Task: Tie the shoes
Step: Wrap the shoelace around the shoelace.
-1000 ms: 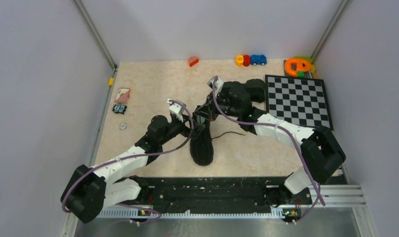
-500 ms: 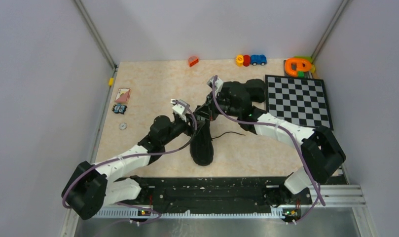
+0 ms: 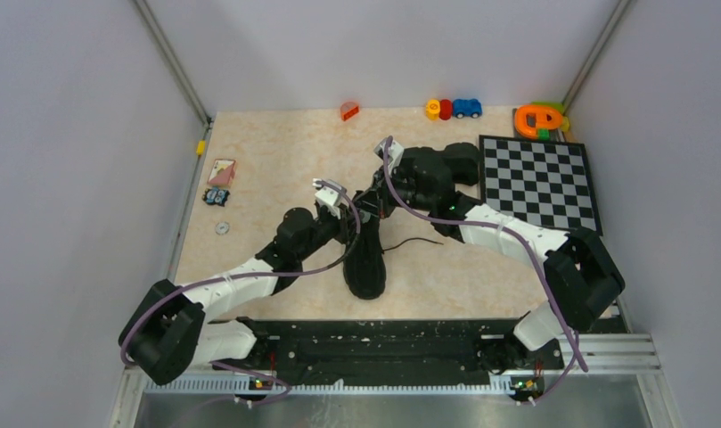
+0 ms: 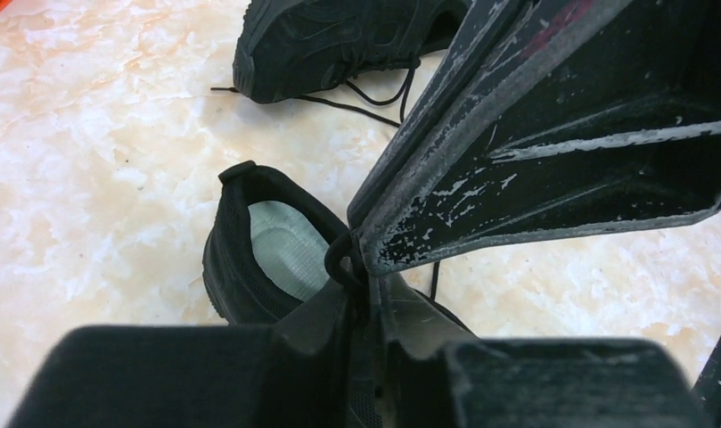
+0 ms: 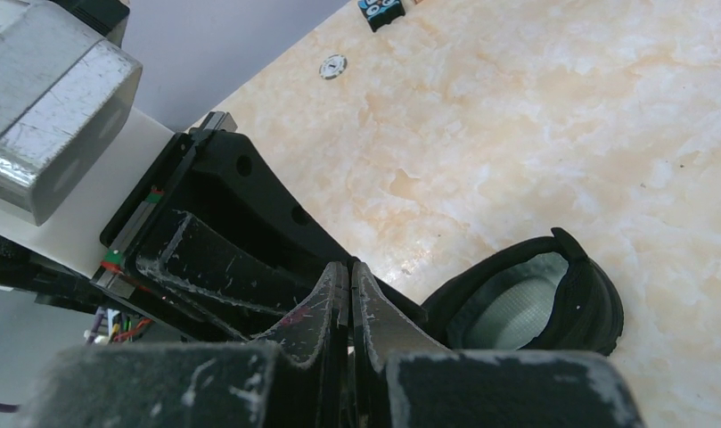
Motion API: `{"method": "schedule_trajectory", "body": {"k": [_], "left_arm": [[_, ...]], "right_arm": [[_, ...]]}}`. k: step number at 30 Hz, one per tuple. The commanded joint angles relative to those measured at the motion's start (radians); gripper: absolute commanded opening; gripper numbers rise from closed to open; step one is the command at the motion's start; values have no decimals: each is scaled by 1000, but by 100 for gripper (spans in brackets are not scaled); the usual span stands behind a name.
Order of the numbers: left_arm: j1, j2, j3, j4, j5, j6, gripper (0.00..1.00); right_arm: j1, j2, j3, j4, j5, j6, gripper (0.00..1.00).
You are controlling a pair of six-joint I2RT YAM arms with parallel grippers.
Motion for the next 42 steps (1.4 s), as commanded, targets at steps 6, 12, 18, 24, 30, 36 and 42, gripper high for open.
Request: {"method": "schedule_trajectory", "body": {"k": [6, 12, 18, 24, 30, 36, 42], "left_arm": [[-5, -49, 4, 40, 43, 61, 0], [-4, -71, -12, 32, 51, 67, 22], [-4, -78, -19, 48, 51, 72, 27], [-5, -49, 3, 57, 64, 73, 28], [-5, -22, 23, 67, 70, 81, 15], [-4, -18, 26, 35, 55, 85, 0], [9, -21, 20, 35, 111, 96, 0]], "right_arm": [[12, -15, 37, -14, 65, -2, 0], [12, -13, 33, -13, 76, -2, 0], [12, -19, 37, -7, 75, 8, 0], [12, -21, 45, -10, 65, 13, 0], [12, -21, 44, -10, 60, 20, 0], [11, -38, 40, -34, 79, 10, 13], [-17, -118, -43, -4, 128, 18, 42]]}}
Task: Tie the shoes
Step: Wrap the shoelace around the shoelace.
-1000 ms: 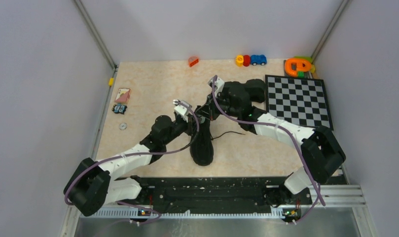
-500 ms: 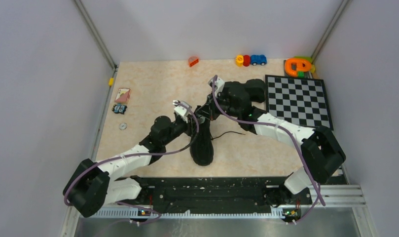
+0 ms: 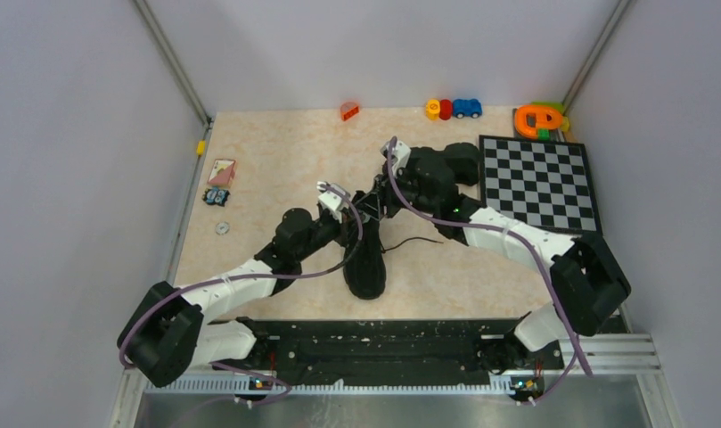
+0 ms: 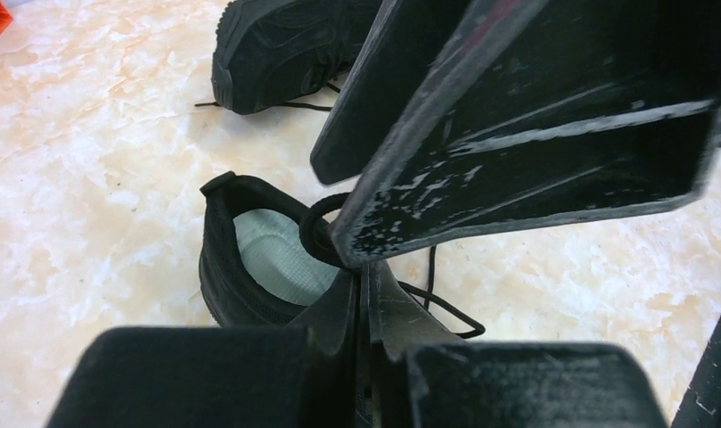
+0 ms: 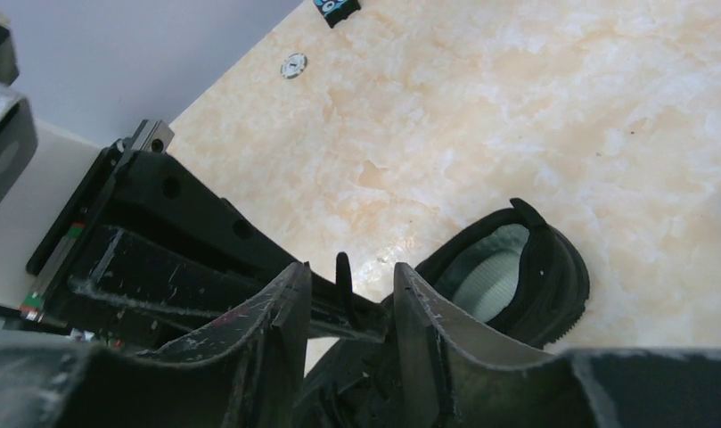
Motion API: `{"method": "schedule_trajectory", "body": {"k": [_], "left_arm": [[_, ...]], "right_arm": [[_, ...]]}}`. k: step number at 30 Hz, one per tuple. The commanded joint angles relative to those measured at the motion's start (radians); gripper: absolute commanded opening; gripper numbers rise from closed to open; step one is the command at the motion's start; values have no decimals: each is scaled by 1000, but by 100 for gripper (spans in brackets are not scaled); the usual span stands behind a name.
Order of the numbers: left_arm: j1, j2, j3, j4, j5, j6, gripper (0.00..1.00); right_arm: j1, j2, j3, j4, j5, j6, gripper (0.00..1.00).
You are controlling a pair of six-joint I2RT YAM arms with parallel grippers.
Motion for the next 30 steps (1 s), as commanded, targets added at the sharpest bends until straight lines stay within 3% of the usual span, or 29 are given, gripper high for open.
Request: {"method": "schedule_trajectory", "body": {"k": [1, 9, 12, 17, 20, 21, 23, 24, 28, 30], "left_arm": [[14, -7, 28, 25, 66, 15, 0], [55, -3, 14, 25, 129, 0, 0], [70, 4, 17, 29, 165, -5, 0], [83, 6, 29, 5, 210, 8, 0], [86, 2, 24, 1, 218, 30, 0], [85, 2, 20, 5, 218, 37, 0], [85, 1, 11, 19, 223, 48, 0], [85, 1, 7, 26, 225, 54, 0], [85, -10, -10, 44, 234, 62, 0], [85, -22, -20, 44, 235, 66, 0]], "right_arm": [[-22, -129, -63, 59, 37, 12, 44], [-52, -350, -326, 51, 101, -16, 54], [-53, -393, -423, 36, 153, 52, 55], [-49, -427, -500, -63, 288, 464, 55], [-3, -471, -591, 4, 392, 785, 56], [22, -485, -622, 32, 459, 910, 65], [88, -488, -664, 115, 550, 1043, 93], [108, -474, -654, 113, 595, 1091, 95], [151, -377, -570, -31, 696, 1280, 95], [179, -329, -558, -33, 719, 1377, 91]]}}
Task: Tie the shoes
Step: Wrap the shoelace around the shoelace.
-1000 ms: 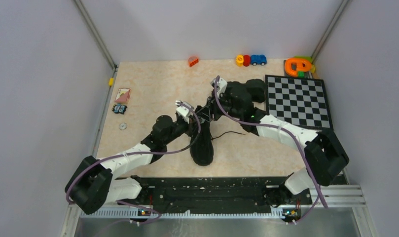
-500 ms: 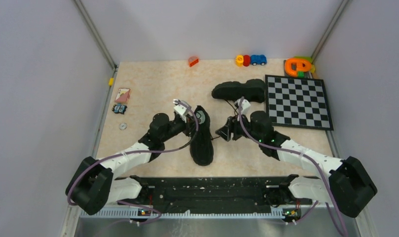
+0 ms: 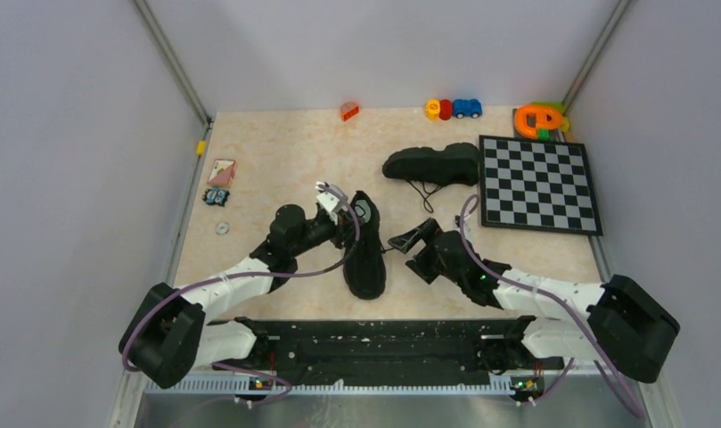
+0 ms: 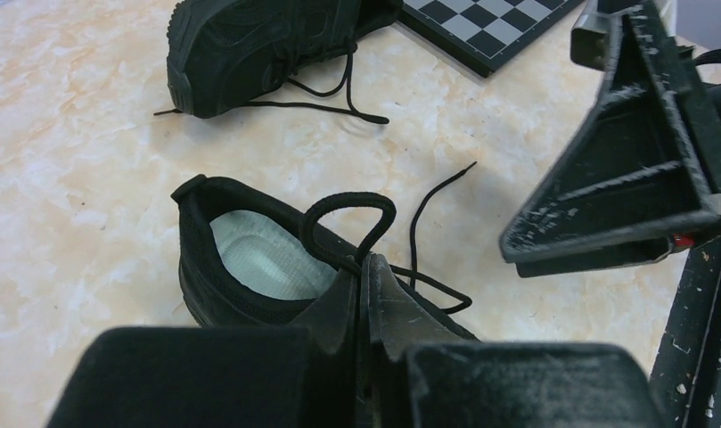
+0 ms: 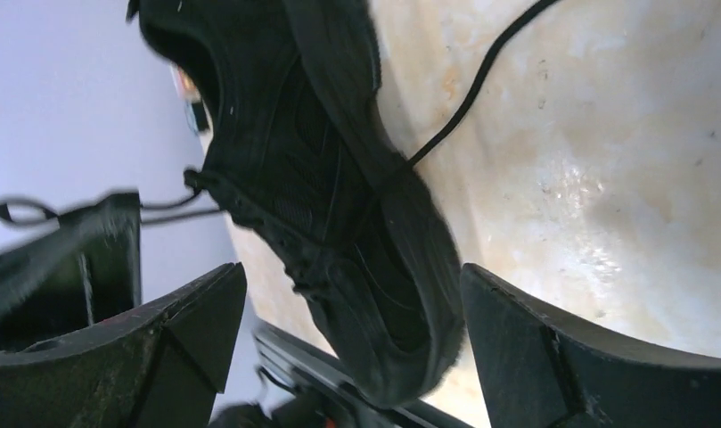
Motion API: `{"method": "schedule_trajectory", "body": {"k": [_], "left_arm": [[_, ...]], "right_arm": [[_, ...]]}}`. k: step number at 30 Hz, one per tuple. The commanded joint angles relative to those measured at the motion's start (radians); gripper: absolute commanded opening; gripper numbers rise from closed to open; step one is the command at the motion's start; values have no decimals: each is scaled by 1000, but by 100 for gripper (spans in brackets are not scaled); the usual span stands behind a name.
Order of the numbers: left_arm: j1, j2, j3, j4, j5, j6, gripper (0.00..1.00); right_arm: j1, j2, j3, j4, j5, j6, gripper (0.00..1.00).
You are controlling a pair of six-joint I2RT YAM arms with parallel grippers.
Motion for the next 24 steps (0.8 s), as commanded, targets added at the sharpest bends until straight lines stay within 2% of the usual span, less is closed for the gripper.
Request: {"method": "schedule_trajectory", "body": {"k": [1, 4, 8, 18, 24], "left_arm": [[5, -31, -23, 52, 26, 27, 0], [6, -43, -45, 57, 13, 31, 0], [5, -67, -68, 69, 2, 21, 0], [5, -94, -68, 46, -11, 33, 0], [6, -110, -69, 38, -29, 46, 0]], "right_arm": [[61, 91, 69, -21, 172, 368, 88], [89, 142, 77, -42, 222, 544, 82], [96, 215, 98, -21, 269, 684, 76], [97, 411, 186, 25, 260, 790, 60], [105, 497, 200, 52, 209, 802, 58]]}}
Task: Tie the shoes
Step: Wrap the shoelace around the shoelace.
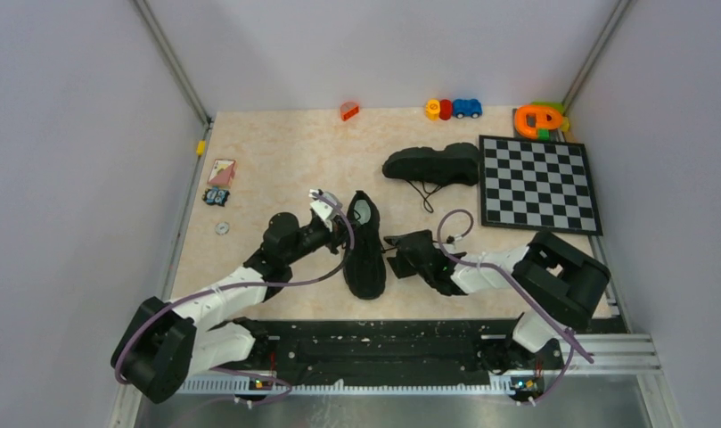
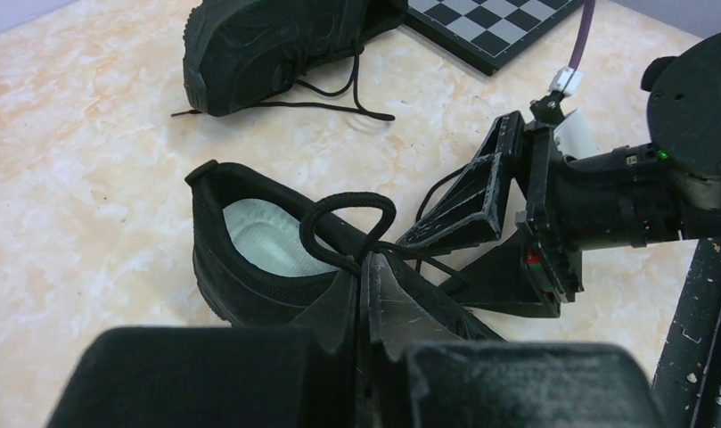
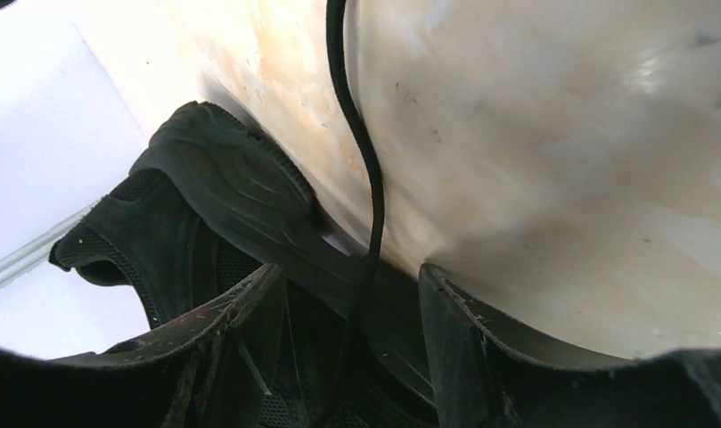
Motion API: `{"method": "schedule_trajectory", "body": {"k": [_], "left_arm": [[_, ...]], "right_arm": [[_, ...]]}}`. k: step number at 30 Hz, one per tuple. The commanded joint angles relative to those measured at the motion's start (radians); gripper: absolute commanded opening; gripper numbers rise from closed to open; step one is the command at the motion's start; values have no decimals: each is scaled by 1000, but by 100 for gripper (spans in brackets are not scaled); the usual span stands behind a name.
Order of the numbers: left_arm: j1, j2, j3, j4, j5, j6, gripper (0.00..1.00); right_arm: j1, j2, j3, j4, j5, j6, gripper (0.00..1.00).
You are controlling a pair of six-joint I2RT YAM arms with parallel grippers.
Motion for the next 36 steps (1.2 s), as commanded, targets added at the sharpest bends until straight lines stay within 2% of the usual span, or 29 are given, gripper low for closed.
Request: {"method": "schedule_trajectory", "body": {"k": [1, 3, 5, 6, 9, 10, 11, 14, 17, 19, 23, 25, 28, 32, 36], "left_arm": [[5, -24, -3, 31, -16, 20, 0], [4, -25, 0, 26, -16, 21, 0], [5, -26, -1, 23, -16, 22, 0], [5, -28, -1, 22, -15, 22, 0], [5, -34, -4, 21, -14, 22, 0], [5, -34, -6, 21, -14, 22, 0], [4, -32, -7, 21, -12, 22, 0], [4, -21, -2, 22, -9, 22, 0], [5, -7, 2, 24, -1, 22, 0], [4, -3, 5, 23, 6, 22, 0], [5, -7, 6, 16, 5, 22, 0], [4, -12, 6, 9, 0, 46, 0], [4, -16, 7, -1, -18, 49, 0], [4, -17, 14, -48, -128, 34, 0], [19, -22, 16, -93, -255, -40, 0]], "right_arm": [[29, 64, 40, 50, -24, 94, 58], [29, 101, 47, 79, -39, 94, 57], [29, 135, 30, 171, -31, 94, 47], [28, 150, 21, 210, -25, 95, 41], [24, 149, -10, 277, 19, 61, 9], [23, 122, -21, 268, 50, 37, 2], [18, 88, -31, 254, 81, 0, 0], [-27, -28, -63, 244, 100, -123, 0], [-101, -120, -109, 375, 59, -342, 0], [-170, -166, -149, 532, -46, -549, 0], [-243, -245, -169, 685, -240, -775, 0], [-264, -283, -130, 623, -315, -855, 0], [-276, -342, -83, 507, -333, -941, 0], [-293, -419, -51, 341, -273, -988, 0], [-297, -459, -25, 146, -155, -950, 0]]}}
